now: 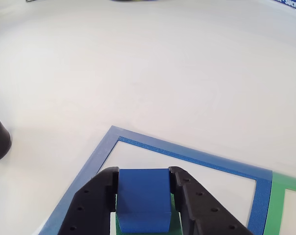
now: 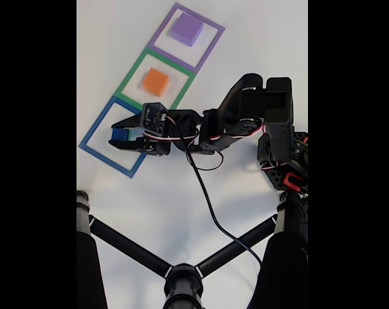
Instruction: Tower of hanoi
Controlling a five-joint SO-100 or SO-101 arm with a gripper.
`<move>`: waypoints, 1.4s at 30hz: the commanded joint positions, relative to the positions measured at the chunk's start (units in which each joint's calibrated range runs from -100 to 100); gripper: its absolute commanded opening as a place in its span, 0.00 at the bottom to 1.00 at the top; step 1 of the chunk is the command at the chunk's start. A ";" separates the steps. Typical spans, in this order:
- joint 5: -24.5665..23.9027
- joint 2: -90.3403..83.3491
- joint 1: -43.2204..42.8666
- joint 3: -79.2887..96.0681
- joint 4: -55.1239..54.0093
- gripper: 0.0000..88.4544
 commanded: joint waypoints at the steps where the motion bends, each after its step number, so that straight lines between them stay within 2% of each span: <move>1: 0.59 -2.30 -0.09 -0.50 -1.02 0.01; 5: 0.59 -7.59 0.83 -1.14 4.73 0.00; 9: 0.59 -17.36 2.51 -3.86 18.65 0.00; 17: 0.59 -39.24 7.92 -24.49 70.45 0.00; 21: 0.59 -42.68 11.73 -41.48 97.16 0.00; 25: 0.59 -43.01 15.55 -59.02 118.28 0.00; 29: 0.59 -42.84 19.05 -75.10 134.07 0.00; 33: 0.40 -42.60 23.40 -85.83 144.34 0.00; 36: 0.59 -42.84 27.59 -87.92 148.07 0.00; 42: 0.59 -45.97 38.04 -77.28 145.07 0.00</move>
